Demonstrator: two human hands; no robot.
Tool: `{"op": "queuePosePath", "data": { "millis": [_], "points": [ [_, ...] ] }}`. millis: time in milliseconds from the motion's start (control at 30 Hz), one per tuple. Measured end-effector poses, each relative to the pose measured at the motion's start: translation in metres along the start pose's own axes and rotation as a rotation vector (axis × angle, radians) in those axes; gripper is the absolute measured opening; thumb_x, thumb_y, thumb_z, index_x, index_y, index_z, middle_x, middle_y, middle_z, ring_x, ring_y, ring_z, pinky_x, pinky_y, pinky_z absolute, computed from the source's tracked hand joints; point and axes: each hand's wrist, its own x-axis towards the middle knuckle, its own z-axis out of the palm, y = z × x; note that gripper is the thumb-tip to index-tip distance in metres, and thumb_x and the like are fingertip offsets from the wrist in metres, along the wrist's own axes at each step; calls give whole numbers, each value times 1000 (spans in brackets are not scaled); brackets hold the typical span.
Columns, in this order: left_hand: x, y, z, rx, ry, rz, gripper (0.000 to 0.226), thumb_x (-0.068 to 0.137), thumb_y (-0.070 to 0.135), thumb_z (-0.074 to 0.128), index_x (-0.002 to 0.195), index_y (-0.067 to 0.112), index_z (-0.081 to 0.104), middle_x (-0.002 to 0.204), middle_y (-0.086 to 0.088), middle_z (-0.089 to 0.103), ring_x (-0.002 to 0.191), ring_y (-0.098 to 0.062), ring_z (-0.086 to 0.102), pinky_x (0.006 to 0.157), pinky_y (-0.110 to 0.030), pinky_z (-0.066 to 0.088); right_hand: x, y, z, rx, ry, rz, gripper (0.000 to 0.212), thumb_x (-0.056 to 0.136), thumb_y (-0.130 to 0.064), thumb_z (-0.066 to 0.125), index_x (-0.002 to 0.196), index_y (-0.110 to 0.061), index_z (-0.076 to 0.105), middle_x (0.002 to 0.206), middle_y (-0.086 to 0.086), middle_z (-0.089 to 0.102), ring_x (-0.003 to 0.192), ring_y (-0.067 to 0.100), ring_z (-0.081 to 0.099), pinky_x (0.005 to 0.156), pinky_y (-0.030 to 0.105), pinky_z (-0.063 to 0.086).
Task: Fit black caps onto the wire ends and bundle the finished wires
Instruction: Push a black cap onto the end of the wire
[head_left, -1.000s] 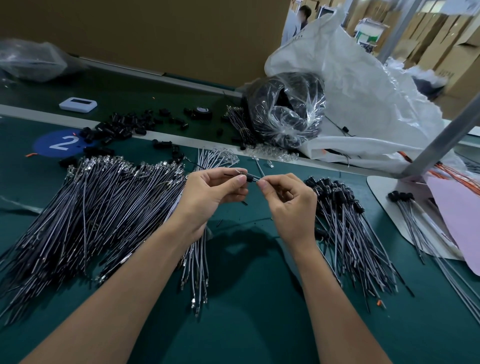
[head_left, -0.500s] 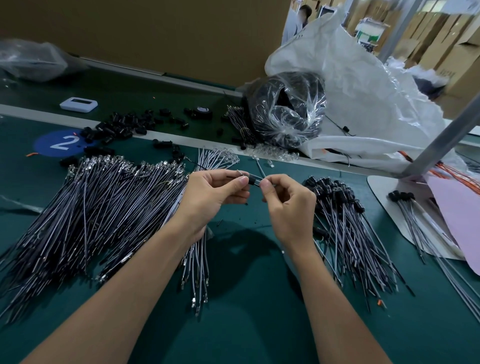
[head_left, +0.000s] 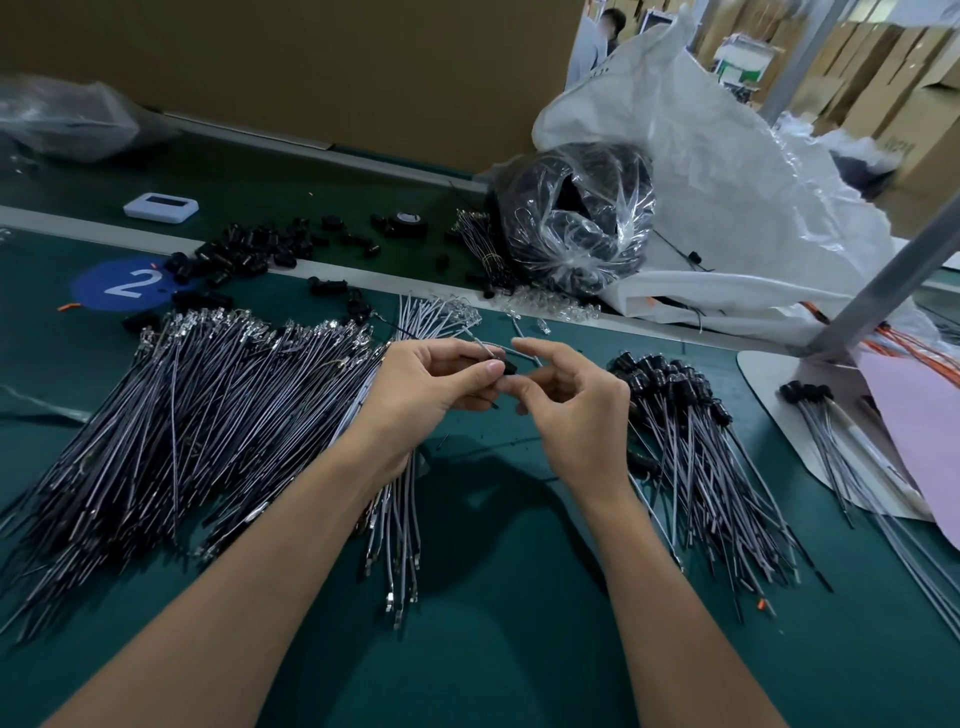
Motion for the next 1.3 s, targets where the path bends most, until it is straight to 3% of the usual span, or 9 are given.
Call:
{"op": "queuePosePath", "data": {
  "millis": [200, 433, 567, 667, 800, 967, 1033, 1133, 1300],
  "points": [
    [1, -3, 1, 12, 78, 60, 9, 86, 8, 69, 90, 12, 76, 74, -2, 74, 64, -9, 63, 62, -20, 57, -2, -3, 1, -80, 66, -68, 14, 76, -10, 82, 89, -10, 77, 76, -3, 73, 62, 3, 64, 61, 15, 49],
    [4, 0, -2, 54, 273, 150, 4, 85, 13, 72, 84, 15, 76, 70, -2, 72, 63, -13, 66, 58, -23, 55, -2, 0, -3, -204, 71, -81, 13, 74, -11, 83, 85, -11, 77, 88, 0, 57, 72, 8, 50, 65, 13, 37],
    [6, 8, -11, -85, 519, 215, 8, 89, 11, 67, 85, 14, 72, 68, 1, 73, 65, -13, 70, 60, -20, 56, 5, 3, -13, -66, 105, 85, 12, 75, -11, 82, 80, -18, 75, 97, -6, 64, 82, 12, 62, 71, 19, 46],
    [5, 9, -10, -130, 550, 208, 9, 90, 11, 65, 85, 14, 71, 68, 3, 73, 67, -12, 71, 61, -19, 55, 7, 2, -17, 232, 79, 280, 12, 75, -8, 81, 78, -18, 75, 101, -4, 71, 88, 12, 69, 78, 26, 53],
    [4, 9, -13, -229, 346, 75, 7, 86, 10, 66, 85, 8, 72, 73, -5, 74, 70, -16, 71, 64, -22, 57, 11, -1, -21, 843, 81, 432, 6, 75, -5, 72, 81, -7, 69, 104, 11, 74, 93, 23, 70, 83, 31, 57],
    [4, 6, -17, -161, -210, -55, 11, 83, 17, 69, 84, 8, 75, 81, -11, 73, 75, -21, 70, 68, -27, 58, 12, -1, -30, 1344, 90, 458, 16, 84, -16, 61, 90, -4, 71, 93, 13, 75, 82, 20, 74, 69, 26, 59],
    [2, 5, -18, -129, -372, -45, 30, 86, 33, 66, 103, 9, 73, 101, -14, 72, 93, -25, 68, 78, -33, 57, 12, -1, -32, 1325, 116, 467, 17, 83, -19, 61, 91, -5, 68, 85, 8, 75, 69, 13, 71, 62, 22, 57],
    [2, 6, -14, -161, -314, -64, 67, 82, 63, 56, 125, 12, 63, 121, -10, 67, 106, -24, 64, 84, -36, 55, 11, -1, -26, 1090, 22, 471, 23, 82, -17, 61, 101, -5, 61, 80, 8, 72, 57, 10, 64, 56, 19, 54],
    [-1, 4, -4, -80, -219, 18, 35, 74, 31, 71, 106, 17, 75, 105, -11, 74, 91, -20, 69, 77, -30, 59, 4, -10, 0, 940, -248, 517, 43, 80, -15, 65, 118, 0, 52, 73, 10, 70, 55, 13, 64, 57, 21, 54]
  ]
}}
